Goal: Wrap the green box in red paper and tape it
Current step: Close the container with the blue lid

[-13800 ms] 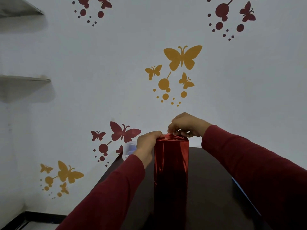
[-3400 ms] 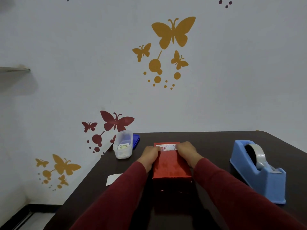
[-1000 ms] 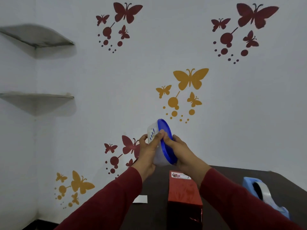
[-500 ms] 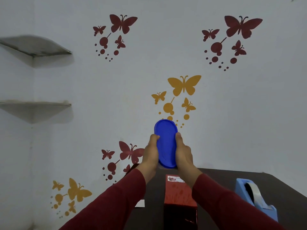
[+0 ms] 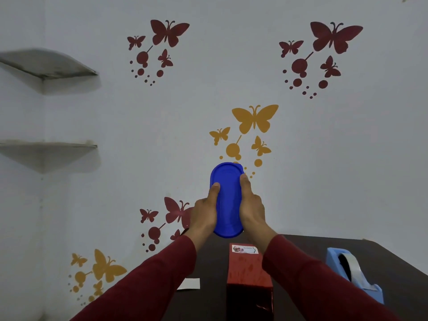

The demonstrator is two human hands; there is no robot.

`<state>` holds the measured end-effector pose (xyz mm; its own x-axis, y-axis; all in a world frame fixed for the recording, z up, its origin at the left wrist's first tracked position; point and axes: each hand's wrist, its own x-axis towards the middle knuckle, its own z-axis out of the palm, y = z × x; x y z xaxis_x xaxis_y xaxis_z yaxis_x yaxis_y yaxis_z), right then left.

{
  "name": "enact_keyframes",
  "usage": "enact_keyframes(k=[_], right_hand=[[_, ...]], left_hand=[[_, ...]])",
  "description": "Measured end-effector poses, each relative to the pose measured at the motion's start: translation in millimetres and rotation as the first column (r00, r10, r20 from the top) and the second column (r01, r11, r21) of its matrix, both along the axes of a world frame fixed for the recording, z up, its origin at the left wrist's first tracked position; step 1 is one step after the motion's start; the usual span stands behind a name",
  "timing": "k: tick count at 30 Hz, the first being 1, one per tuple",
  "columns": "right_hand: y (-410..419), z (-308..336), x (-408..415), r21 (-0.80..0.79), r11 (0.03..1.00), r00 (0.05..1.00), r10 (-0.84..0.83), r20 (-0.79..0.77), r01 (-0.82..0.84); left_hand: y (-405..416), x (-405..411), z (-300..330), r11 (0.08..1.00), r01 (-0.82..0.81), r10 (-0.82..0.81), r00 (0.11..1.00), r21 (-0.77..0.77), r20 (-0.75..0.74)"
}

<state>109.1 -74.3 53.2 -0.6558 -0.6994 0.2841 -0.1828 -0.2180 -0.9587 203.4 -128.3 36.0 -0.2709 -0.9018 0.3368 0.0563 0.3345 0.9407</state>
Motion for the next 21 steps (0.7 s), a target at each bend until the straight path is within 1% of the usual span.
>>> enact_keyframes(k=[2, 4, 7, 9, 10, 12, 15, 19, 21], right_hand=[[-1, -3, 1, -0.019, 1.0, 0.999, 0.007, -0.043, -0.008], [-6, -9, 2, -0.008, 0.999, 0.997, 0.044, -0.058, -0.045], [-13, -10, -2, -0.006, 0.991, 0.991, 0.133, 0.025, -0.133], [-19, -7, -4, -0.038, 0.976, 0.972, 0.217, 0.093, -0.214], [-22, -4, -6, -0.037, 0.971, 0.966, 0.237, 0.101, -0.234], [-22, 3, -7, -0.014, 0.973, 0.968, 0.23, 0.1, -0.23], [-24, 6, -9, 0.004, 0.98, 0.977, 0.2, 0.072, -0.2], [-37, 4, -8, 0.058, 0.982, 0.983, 0.174, 0.065, -0.178], [-44, 4, -5, 0.072, 0.975, 0.974, 0.205, 0.093, -0.212]], left_hand=[[-4, 3, 10, 0.994, 0.066, -0.059, 0.995, 0.083, -0.075], [-7, 4, 25, 0.994, 0.06, -0.05, 0.992, 0.087, -0.115], [-10, 2, 37, 0.996, 0.004, 0.001, 0.998, 0.084, -0.07], [-10, 0, 36, 0.998, -0.011, 0.014, 0.999, 0.066, -0.052], [-10, -1, 34, 0.999, -0.01, 0.012, 0.999, 0.05, -0.035], [-10, -4, 30, 0.999, -0.003, 0.005, 0.999, 0.045, -0.033], [-17, -6, 27, 0.996, 0.004, 0.001, 0.999, 0.091, -0.054], [-30, -2, 25, 0.993, -0.007, 0.01, 1.0, 0.116, -0.023], [-39, 1, 23, 0.992, -0.028, 0.027, 1.0, 0.125, 0.003]])
